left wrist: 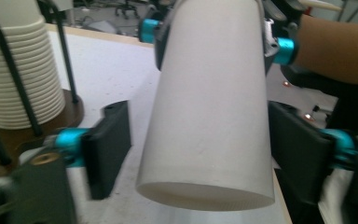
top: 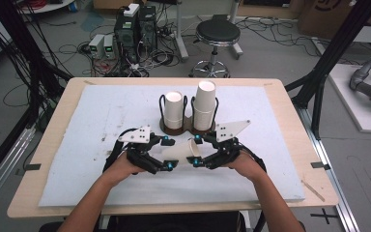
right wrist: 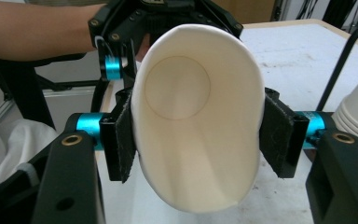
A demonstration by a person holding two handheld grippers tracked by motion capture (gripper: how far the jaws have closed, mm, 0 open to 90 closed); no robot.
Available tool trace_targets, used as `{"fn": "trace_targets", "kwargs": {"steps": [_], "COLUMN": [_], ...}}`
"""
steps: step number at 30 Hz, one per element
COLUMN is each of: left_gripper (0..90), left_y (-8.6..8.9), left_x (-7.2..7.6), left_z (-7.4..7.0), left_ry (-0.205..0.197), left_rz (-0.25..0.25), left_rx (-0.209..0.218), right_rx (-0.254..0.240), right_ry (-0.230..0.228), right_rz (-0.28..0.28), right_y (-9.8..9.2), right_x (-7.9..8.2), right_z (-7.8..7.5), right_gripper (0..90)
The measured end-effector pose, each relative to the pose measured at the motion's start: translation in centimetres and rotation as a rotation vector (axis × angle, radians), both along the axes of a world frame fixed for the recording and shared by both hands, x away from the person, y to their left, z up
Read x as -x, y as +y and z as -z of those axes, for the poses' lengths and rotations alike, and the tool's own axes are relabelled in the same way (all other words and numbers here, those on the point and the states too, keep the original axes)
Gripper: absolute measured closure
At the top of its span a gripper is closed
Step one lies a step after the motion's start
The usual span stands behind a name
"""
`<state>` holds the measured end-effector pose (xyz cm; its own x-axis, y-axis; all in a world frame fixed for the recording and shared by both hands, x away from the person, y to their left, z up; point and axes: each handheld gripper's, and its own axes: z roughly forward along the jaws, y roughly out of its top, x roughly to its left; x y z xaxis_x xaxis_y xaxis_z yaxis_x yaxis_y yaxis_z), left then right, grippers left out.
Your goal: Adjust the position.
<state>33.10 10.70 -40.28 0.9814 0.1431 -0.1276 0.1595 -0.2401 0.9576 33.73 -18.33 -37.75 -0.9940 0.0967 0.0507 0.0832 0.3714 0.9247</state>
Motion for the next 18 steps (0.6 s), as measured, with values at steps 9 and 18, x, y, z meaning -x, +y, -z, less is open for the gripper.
{"fn": "trace_targets", "kwargs": {"steps": [9,18], "left_gripper": [35.9,35.1], "left_y": [0.27,0.25], "left_x": [0.04,-0.02], "left_z": [-0.31,-0.07], "left_ry": [-0.013,0.015], "left_rz": [0.043,0.030], "left_rx": [0.064,0.076], "right_rx": [-0.113,-0.113], "right_ry": [0.127,0.075], "right_rz": [0.041,0.013], "right_y": [-0.14,-0.15], "right_x": [-0.34,-0.31], "right_z": [0.09,0.09], "right_gripper": [17.5,32.8]}}
